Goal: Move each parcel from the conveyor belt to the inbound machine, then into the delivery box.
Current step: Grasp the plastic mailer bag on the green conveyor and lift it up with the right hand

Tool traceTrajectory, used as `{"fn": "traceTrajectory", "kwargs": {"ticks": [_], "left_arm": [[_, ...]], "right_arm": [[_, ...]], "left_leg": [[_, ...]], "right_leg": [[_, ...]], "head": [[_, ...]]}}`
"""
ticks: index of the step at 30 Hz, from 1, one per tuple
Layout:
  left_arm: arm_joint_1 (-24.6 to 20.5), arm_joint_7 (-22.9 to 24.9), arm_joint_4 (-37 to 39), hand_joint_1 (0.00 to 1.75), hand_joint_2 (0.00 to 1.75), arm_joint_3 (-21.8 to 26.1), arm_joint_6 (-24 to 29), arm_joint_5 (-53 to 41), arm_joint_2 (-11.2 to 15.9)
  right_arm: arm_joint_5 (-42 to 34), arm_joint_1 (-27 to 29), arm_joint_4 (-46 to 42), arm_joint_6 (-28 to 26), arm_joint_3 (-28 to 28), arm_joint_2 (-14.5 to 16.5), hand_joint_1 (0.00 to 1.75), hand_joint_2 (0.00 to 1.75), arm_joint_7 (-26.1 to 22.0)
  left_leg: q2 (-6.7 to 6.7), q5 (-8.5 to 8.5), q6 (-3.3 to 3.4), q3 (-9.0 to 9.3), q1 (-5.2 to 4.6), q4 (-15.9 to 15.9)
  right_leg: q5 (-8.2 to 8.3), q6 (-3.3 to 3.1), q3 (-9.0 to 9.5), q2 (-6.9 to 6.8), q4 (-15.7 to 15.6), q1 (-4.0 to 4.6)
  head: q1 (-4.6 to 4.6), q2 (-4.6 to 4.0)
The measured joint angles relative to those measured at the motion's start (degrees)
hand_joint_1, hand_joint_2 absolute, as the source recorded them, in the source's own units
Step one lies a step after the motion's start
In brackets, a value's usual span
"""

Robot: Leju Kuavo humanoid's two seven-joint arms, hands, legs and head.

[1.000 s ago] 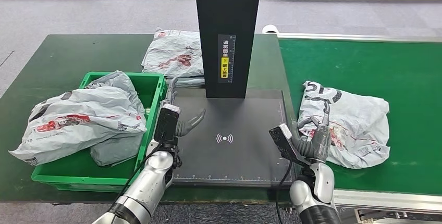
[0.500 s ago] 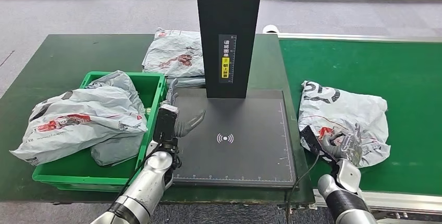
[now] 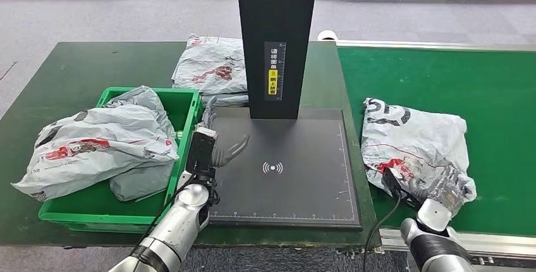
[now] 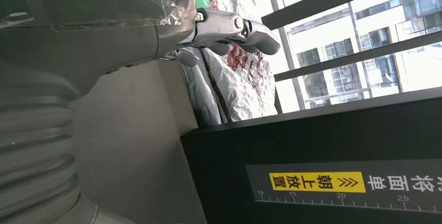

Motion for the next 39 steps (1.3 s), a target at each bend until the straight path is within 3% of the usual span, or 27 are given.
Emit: {"fn": "traceTrajectory", "kwargs": {"ticks": [1, 4, 16, 20, 23, 27, 30, 35, 39], "left_arm": [[0.0, 0.0, 0.1, 0.0, 1.75, 0.0, 0.0, 0.0, 0.0], [0.0, 0.0, 0.4, 0.0, 1.75, 0.0, -0.2, -0.2, 0.0], [0.0, 0.2, 0.6, 0.0, 1.75, 0.0, -0.7, -0.5, 0.6], [0.0, 0.4, 0.6, 0.0, 1.75, 0.0, 0.3, -0.6, 0.8], [0.4, 0.8, -0.2, 0.0, 1.75, 0.0, 1.4, -0.8, 1.2], [1.0, 1.1, -1.3, 0.0, 1.75, 0.1, 2.3, -1.4, 1.4], [1.2, 1.1, -1.6, 0.0, 1.75, 0.2, 2.5, -1.7, 1.5], [1.2, 0.0, -1.6, 0.0, 1.75, 0.5, 3.0, -1.9, 1.3], [1.1, -0.4, -1.2, 0.0, 1.75, 0.9, 3.0, -2.2, 1.0]], "right_arm": [[0.0, 0.0, 0.0, 1.6, 0.0, 0.1, 0.44, 1.75, -0.4], [-1.4, 0.0, 0.1, 5.3, -0.9, 0.4, 1.75, 1.75, -3.6], [-9.5, -3.1, 2.9, 10.0, -7.8, 0.1, 1.75, 1.75, -19.3], [-11.0, -3.4, 3.3, 6.2, -8.2, 0.3, 1.75, 1.75, -22.3], [-15.2, -3.1, 1.7, -0.2, -8.4, 1.5, 1.75, 1.75, -27.9], [-23.2, -1.2, -8.1, -9.0, -8.5, 4.5, 1.75, 1.75, -34.5], [-27.1, 0.5, -15.7, -10.6, -8.4, 6.3, 1.75, 1.75, -36.4], [-39.7, 6.5, -30.2, -14.0, -6.8, 9.4, 1.75, 1.75, -46.6], [-41.2, 10.5, -39.7, -14.3, -4.4, 11.1, 1.75, 1.75, -46.9]], "left_leg": [[-0.01, 0.0, 0.0, 0.0, 0.0, 0.0], [-0.01, 0.0, 0.0, 0.0, 0.01, 0.0], [0.13, 0.0, 0.0, 0.06, 0.01, 0.0], [0.12, 0.01, 0.0, 0.04, 0.02, 0.0], [0.12, 0.02, -0.01, 0.01, 0.03, 0.0], [0.05, 0.03, -0.02, 0.01, 0.06, 0.0], [-0.08, 0.04, -0.02, -0.03, 0.08, 0.0], [-0.07, 0.02, -0.02, -0.07, 0.07, 0.0], [-0.07, 0.01, -0.02, -0.06, 0.07, 0.0]], "right_leg": [[0.0, 0.0, 0.0, -0.01, 0.0, 0.0], [0.0, 0.0, 0.0, -0.01, 0.0, 0.01], [0.03, 0.01, 0.03, 0.12, 0.0, 0.01], [0.07, 0.01, 0.04, 0.1, 0.0, 0.01], [0.07, 0.0, 0.01, 0.1, 0.1, 0.02], [0.04, -0.04, -0.03, 0.04, 0.1, 0.04], [0.01, -0.05, -0.02, -0.08, 0.1, 0.05], [-0.02, -0.04, -0.03, -0.07, 0.1, 0.05], [-0.04, -0.04, -0.04, -0.07, 0.0, 0.05]], "head": [[0.0, 0.0], [0.0, -0.02], [0.02, -0.02], [0.02, -0.01], [0.02, -0.02], [0.0, -0.01], [0.01, -0.02], [0.01, -0.01], [0.0, -0.01]]}}
